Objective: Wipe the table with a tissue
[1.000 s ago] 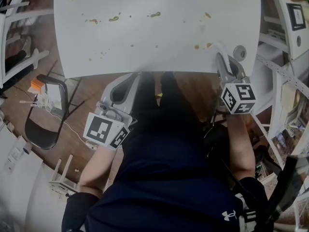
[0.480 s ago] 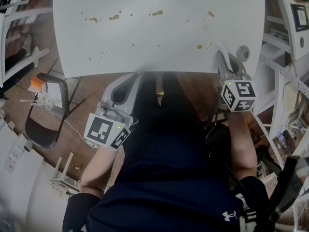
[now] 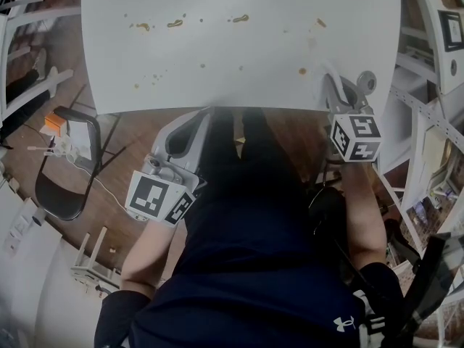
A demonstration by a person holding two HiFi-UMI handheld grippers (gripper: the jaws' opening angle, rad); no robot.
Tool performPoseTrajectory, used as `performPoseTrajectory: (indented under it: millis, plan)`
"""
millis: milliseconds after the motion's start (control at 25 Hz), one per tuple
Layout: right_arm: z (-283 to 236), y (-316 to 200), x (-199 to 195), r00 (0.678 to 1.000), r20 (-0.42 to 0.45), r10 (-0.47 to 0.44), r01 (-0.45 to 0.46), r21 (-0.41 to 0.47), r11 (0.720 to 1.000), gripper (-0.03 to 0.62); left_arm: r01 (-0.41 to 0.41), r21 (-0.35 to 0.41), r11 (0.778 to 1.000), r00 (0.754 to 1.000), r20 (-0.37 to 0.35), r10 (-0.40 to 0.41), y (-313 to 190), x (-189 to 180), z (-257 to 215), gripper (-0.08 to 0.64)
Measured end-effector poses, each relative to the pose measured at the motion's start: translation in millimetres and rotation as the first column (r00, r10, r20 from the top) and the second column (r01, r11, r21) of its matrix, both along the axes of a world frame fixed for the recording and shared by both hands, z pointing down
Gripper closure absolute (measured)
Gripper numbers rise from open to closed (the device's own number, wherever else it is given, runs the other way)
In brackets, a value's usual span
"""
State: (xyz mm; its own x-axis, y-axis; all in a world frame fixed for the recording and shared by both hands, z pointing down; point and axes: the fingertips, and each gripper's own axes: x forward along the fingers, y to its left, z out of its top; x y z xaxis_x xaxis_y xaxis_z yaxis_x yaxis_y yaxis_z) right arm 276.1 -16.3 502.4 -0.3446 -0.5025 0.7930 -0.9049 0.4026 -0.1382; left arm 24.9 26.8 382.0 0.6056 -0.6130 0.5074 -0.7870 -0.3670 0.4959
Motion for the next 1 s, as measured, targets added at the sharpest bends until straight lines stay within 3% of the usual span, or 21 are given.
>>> performPoseTrajectory:
  millis: [600, 1000]
  plan:
    - [1, -1, -8, 0.999, -0.01, -0.052, 0.052, -0.002, 0.999, 0.578, 0.057, 0.009, 0.998, 0.998, 0.005, -0.057, 9, -1, -1, 0.557]
    - [2, 1, -28, 0.984, -0.003, -0.177, 0.177, 0.016, 0.984, 0.578, 0.148, 0.019, 0.989, 0.989, 0.027, -0.148, 37, 3, -11, 0.557]
